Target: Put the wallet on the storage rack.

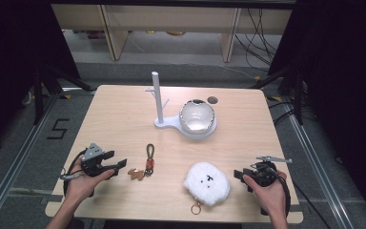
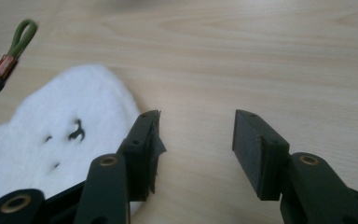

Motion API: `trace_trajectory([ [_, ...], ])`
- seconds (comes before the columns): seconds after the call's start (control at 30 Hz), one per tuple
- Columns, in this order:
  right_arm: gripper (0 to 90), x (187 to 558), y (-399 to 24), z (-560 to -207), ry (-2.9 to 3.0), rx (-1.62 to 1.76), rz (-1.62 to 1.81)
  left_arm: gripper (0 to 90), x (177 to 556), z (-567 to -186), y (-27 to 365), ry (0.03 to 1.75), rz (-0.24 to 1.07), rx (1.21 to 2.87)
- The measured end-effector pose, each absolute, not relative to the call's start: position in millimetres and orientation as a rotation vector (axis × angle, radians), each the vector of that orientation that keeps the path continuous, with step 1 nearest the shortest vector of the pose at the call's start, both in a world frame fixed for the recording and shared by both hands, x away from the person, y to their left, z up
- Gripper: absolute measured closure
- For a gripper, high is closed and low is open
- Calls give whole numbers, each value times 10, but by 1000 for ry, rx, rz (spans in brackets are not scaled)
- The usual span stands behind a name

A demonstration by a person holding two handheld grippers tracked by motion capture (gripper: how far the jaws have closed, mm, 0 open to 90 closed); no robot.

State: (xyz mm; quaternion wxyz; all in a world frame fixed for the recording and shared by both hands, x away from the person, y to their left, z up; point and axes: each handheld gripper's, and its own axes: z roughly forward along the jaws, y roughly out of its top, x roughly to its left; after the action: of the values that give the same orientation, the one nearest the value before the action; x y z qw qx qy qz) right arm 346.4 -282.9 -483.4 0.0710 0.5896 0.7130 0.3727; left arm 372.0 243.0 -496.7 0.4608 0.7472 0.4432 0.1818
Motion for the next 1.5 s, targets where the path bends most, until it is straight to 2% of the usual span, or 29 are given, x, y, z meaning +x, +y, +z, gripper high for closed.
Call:
trace_trajectory([
  [0.27,504,3500,-2703,-4760,2391,1784,1073,319,3712,-4963,2283,1066,409,1877],
  [0.4,536,3549,-2650,-4693,2472,1731,939,316,3687,-4981,2264,1066,433,1894],
  [0.57,536,3625,-2569,-4636,2562,1753,843,314,3687,-4974,2257,1072,439,1900],
  [0.63,534,3683,-2537,-4627,2625,1657,778,313,3688,-4974,2244,1056,424,1908],
  [0.9,458,3842,-2333,-4559,2844,1513,626,311,3662,-5006,2213,1046,402,1921],
  [1.03,364,3957,-2211,-4606,2879,1475,560,310,3658,-5008,2190,1037,396,1931],
  [1.23,319,4076,-2082,-4716,2952,1414,509,308,3648,-5021,2164,1031,388,1936],
  [1.43,352,4118,-1984,-4774,2981,1346,414,308,3651,-5027,2184,1033,383,1931],
  [1.5,418,4115,-1944,-4773,2983,1311,372,308,3657,-5031,2195,1030,377,1933],
])
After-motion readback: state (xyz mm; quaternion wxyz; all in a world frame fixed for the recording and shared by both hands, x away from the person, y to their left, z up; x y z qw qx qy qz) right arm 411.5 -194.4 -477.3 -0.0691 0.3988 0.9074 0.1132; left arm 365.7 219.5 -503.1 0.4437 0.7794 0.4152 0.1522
